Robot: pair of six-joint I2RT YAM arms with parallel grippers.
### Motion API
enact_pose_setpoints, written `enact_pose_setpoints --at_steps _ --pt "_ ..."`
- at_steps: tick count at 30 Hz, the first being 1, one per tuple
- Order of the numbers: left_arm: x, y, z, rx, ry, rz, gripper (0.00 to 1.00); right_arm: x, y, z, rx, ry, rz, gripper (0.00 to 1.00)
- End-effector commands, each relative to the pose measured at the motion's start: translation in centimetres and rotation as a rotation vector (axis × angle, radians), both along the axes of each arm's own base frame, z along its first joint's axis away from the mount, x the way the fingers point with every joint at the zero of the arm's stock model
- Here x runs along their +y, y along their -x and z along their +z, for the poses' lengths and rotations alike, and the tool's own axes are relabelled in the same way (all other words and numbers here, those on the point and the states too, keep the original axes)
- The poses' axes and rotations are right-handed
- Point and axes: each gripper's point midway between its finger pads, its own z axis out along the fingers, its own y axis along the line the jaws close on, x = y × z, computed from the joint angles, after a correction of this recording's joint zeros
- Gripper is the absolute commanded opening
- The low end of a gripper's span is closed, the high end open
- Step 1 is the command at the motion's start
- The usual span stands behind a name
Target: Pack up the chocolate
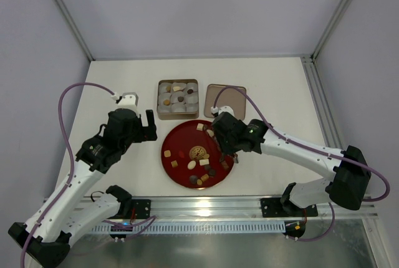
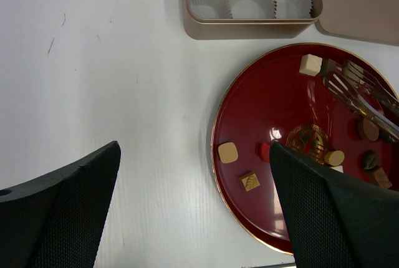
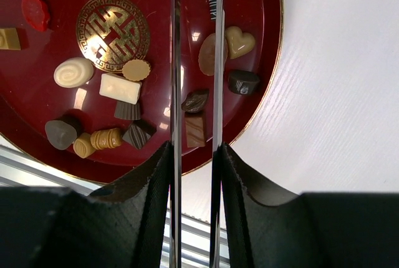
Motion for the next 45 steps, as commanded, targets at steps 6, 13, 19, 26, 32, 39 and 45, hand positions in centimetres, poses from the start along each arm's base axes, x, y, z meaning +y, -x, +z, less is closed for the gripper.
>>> enact_pose_setpoints --at_steps 6,13,19,26,32,39,45 --pt "0.0 -0.4 0.8 -0.036 0.017 0.01 0.99 0.7 0.1 2.8 -0.037 -0.082 0.017 0.3" --pt "0.0 -0.4 0.8 -0.039 0.019 0.01 1.0 0.4 0.5 4.0 -0.042 -0.097 0.025 0.29" --pt "0.0 -0.4 0.8 -0.039 0.018 0.011 1.0 0.2 0.7 4.7 -0.047 -0.107 0.028 0.29" --pt "0.0 -0.4 0.8 -0.038 0.018 0.01 1.0 0.7 0.5 6.0 -0.063 -0.137 0.033 0.29" --pt "0.0 -0.3 0.9 -0.042 0.02 0.011 1.0 1.6 -0.1 7.7 -0.087 -0.157 0.056 0.29" --pt "0.0 -0.3 0.9 -0.042 0.02 0.011 1.0 3.7 -2.1 10.2 -0.134 -0.204 0.069 0.29" --pt "0.0 -0.3 0.9 -0.041 0.021 0.009 1.0 5.5 -6.1 10.5 -0.158 -0.225 0.051 0.29"
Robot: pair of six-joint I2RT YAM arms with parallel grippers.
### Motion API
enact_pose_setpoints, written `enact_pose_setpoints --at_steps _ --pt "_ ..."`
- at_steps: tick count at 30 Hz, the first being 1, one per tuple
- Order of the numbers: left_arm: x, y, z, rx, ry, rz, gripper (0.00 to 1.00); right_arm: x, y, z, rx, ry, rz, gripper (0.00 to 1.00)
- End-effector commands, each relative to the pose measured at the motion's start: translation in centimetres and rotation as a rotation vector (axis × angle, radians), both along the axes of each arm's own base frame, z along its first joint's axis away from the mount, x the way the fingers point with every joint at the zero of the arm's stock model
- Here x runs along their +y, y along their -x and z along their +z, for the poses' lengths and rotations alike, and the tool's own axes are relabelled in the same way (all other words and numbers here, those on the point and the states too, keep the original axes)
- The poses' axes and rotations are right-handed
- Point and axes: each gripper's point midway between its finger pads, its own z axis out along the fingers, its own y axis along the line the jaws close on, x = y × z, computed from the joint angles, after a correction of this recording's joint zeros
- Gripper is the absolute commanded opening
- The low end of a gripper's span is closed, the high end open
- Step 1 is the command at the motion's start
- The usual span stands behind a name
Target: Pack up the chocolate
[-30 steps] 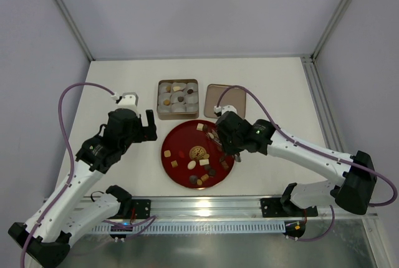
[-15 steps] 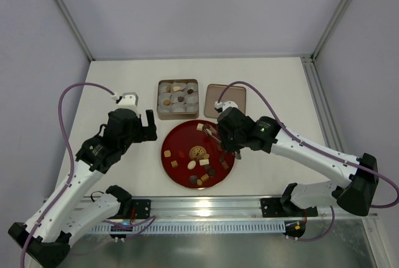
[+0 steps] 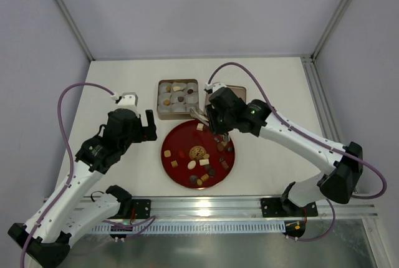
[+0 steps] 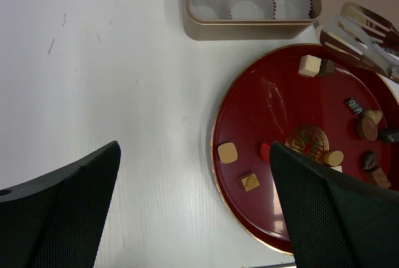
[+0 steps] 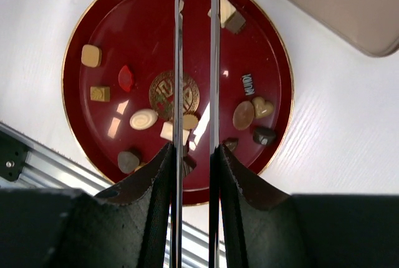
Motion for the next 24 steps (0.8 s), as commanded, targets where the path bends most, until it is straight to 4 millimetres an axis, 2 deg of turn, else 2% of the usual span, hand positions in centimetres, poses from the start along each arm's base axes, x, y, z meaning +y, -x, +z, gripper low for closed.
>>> enact_pose_setpoints --at_steps 1,2,3,5,6,12,18,24 --pt "-0.1 -0.4 0.8 -0.036 0.019 0.009 1.0 2.0 -3.2 2.4 -0.075 -0.076 0.004 0.29" --pt "-0.1 -0.3 0.7 -0.036 0.018 0.006 1.0 2.0 -4.2 1.8 -0.068 -0.067 -0.009 0.29" --pt "-0.1 -0.3 0.8 -0.038 0.02 0.009 1.0 2.5 -5.0 2.4 -0.082 -0.086 -0.01 0.29" --pt "-0.1 -0.3 0.8 -0.037 0.018 0.006 1.0 2.7 -6.6 1.5 -0.076 -0.068 -0.023 0.29" --pt "-0.1 -0.4 0.7 -0.034 0.013 0.005 1.0 3.0 -7.3 1.8 -0.082 -0.072 -0.028 0.29" --pt "-0.1 -0.5 0.7 -0.033 0.009 0.004 1.0 4.3 -10.4 0.9 -0.084 -0.051 -0.04 0.29" --pt "-0.1 -0.5 0.7 -0.035 0.003 0.004 1.0 4.8 -11.9 -0.5 -0.075 -0.027 -0.056 0.29" --pt "-0.1 -0.6 0.6 -0.03 0.002 0.002 1.0 4.4 -12.7 -1.3 -0.084 0.005 -0.085 0.29"
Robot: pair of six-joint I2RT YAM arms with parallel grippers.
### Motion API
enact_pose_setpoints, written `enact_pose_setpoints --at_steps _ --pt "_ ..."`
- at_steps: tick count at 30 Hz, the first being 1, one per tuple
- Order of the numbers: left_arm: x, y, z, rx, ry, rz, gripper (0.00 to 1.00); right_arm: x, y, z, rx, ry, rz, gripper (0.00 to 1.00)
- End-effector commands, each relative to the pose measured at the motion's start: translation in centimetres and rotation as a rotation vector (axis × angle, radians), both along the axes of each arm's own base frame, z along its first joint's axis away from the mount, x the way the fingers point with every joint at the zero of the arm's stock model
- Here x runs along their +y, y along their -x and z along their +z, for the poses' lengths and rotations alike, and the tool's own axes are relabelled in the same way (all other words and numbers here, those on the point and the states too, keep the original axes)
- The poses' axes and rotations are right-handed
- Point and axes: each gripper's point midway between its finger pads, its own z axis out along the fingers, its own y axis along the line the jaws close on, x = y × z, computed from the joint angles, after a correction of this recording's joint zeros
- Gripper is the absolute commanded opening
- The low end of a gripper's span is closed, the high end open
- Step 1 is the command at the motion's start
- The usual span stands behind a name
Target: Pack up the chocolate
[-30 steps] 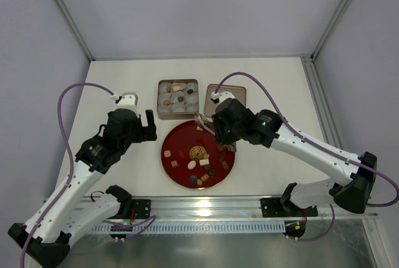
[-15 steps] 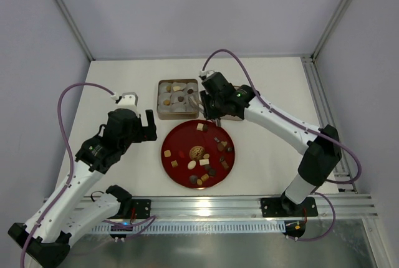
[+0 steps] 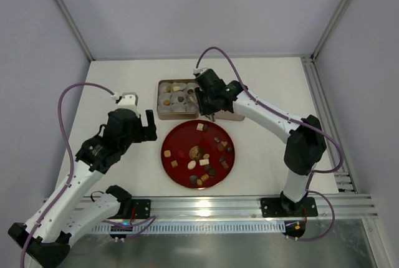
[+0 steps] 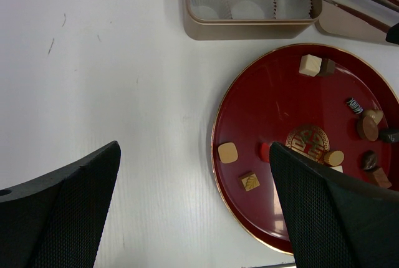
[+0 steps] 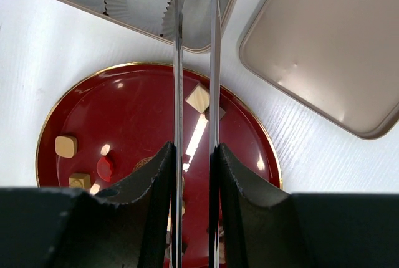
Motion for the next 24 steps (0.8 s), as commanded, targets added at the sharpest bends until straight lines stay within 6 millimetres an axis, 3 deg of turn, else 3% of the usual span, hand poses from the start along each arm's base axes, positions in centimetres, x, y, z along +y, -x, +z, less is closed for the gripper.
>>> enact_pose_setpoints --at_steps 1,15,24 --pt "-0.1 -0.5 0.6 -0.03 0.004 0.002 1.0 0.5 -1.9 2.6 -0.095 -0.033 -0.021 0.29" --pt "-0.1 -0.5 0.5 -0.029 0.004 0.002 1.0 0.6 -3.1 1.3 -0.099 -0.002 -0.045 0.3" --pt "-0.1 -0.5 0.5 -0.029 0.002 0.003 1.0 0.9 -3.2 1.8 -0.102 -0.01 -0.042 0.41"
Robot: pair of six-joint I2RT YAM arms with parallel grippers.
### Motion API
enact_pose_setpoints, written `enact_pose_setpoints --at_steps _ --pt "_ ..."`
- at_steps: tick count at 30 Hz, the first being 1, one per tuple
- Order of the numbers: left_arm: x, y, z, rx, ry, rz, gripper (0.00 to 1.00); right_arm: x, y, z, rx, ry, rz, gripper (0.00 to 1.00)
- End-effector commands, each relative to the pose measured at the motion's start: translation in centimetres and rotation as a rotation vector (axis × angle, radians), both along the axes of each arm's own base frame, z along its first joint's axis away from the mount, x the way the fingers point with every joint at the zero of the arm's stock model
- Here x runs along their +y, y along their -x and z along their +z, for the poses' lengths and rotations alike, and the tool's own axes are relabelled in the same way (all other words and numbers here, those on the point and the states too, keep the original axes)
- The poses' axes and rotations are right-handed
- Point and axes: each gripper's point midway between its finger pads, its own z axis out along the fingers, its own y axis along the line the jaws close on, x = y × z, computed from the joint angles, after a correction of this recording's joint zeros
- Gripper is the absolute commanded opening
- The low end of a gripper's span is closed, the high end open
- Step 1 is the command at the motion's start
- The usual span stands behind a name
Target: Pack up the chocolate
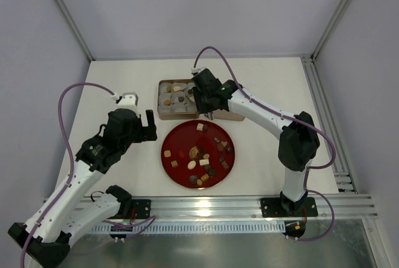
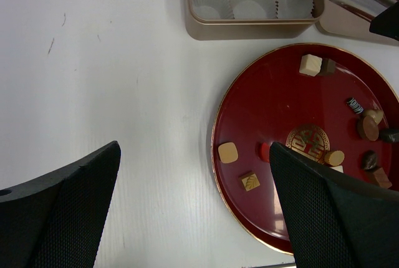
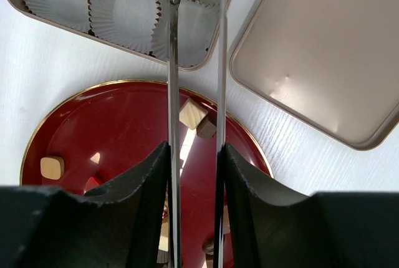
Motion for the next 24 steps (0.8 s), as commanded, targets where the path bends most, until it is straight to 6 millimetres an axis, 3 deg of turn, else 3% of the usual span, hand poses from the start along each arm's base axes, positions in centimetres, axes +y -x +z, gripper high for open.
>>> enact_pose_setpoints --at_steps 1,7,11,15,16,18,19,21,22,24 --pt "0.0 -0.5 0.6 -0.031 0.002 0.004 1.0 0.7 -1.7 3.4 -0.09 -0.053 -0.011 0.43" --pt "0.0 -0.5 0.6 -0.031 0.003 0.003 1.0 0.7 -1.6 3.8 -0.089 -0.052 -0.009 0.45" --pt "0.0 -0.5 0.6 -0.031 0.002 0.004 1.0 0.3 -1.3 5.4 -0.115 -0.077 -0.019 0.46" --pt "-0.1 -0.5 0.6 -0.031 0.005 0.0 1.0 -1.8 -1.5 7.4 -0.138 -0.094 -0.051 0.47" --pt "-0.1 -0.5 0.5 -0.029 0.005 0.001 1.0 -3.3 -2.2 8.7 -0.16 -0.123 -0.082 0.47" --pt "-0.1 -0.5 0.7 -0.034 0.008 0.001 1.0 -5.1 -2.2 8.3 -0.143 -0.149 -0.109 0.47" --pt "-0.1 -0.5 0.7 -0.036 0.01 0.001 1.0 -7.5 -3.1 9.4 -0.168 -0.175 -0.166 0.47" --pt "-0.2 -0.5 0.8 -0.036 0.013 -0.002 1.0 -10.3 -3.3 8.4 -0.151 -0.164 -0.219 0.47" --pt "-0.3 -0.5 0.8 -0.035 0.014 -0.005 1.0 -12.8 -4.0 8.8 -0.167 -0.165 -0.277 0.47" --pt "-0.4 -0.5 0.9 -0.037 0.018 -0.008 1.0 -15.6 -4.1 7.3 -0.144 -0.16 -0.335 0.47"
